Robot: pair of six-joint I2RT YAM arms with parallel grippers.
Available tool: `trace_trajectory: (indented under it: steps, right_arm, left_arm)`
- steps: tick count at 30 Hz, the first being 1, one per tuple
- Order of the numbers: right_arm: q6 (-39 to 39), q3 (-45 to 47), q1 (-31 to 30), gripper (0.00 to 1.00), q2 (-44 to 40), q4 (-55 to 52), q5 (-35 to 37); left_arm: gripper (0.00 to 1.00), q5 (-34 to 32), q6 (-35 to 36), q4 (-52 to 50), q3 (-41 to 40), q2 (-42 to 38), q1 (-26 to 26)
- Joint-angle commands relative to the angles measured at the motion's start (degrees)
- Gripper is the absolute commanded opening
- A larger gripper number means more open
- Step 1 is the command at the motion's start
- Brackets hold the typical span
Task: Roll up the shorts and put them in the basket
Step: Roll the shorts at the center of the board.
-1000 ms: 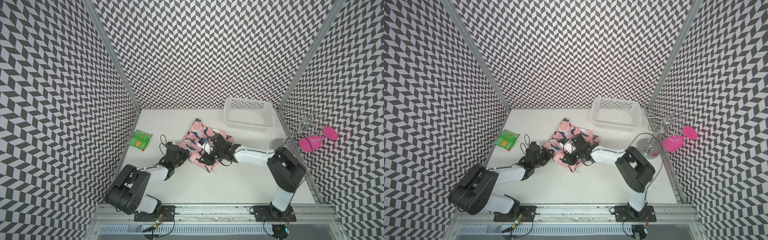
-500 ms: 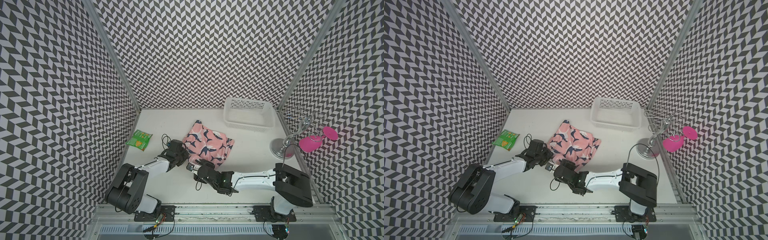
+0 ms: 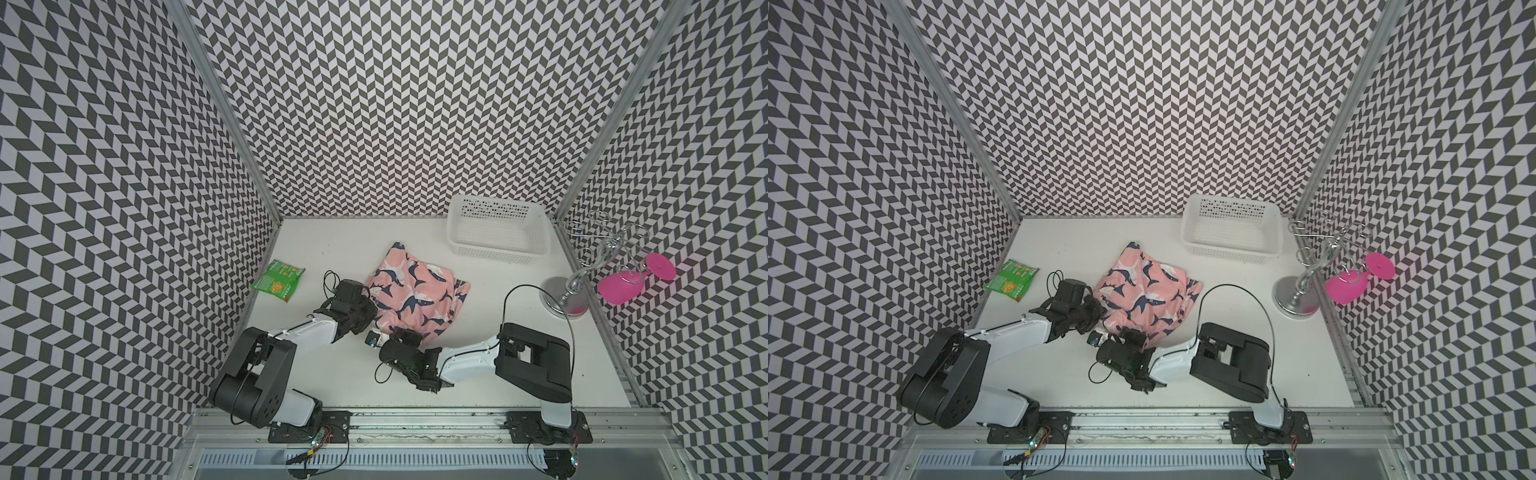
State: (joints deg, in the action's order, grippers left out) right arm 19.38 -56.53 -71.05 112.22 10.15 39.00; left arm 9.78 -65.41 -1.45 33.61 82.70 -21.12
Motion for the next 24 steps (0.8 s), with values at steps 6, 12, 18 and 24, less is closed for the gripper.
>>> trace_trajectory:
  steps: [6, 12, 18, 24]
  right_arm:
    - [-10.92, -4.82, 11.53, 0.00, -3.37, -12.36, -38.11]
    - [-17.11, -10.87, 19.45, 0.00, -1.20, -20.08, -61.40]
    - [-25.53, -11.82, 26.44, 0.00, 2.62, -17.53, -81.28]
    - [-34.12, -8.43, 30.97, 0.00, 6.72, -8.18, -91.10]
  left_arm:
    - [0.68, -1.28, 6.58, -1.26, -0.24, -7.58, 1.48]
    - [0.75, -5.07, 10.01, -3.34, -3.64, -18.33, 3.37]
    - [0.76, -3.20, 9.73, 1.03, -11.41, -25.52, 3.00]
    - [0.77, -0.74, 6.79, 15.86, -18.13, -22.27, 2.42]
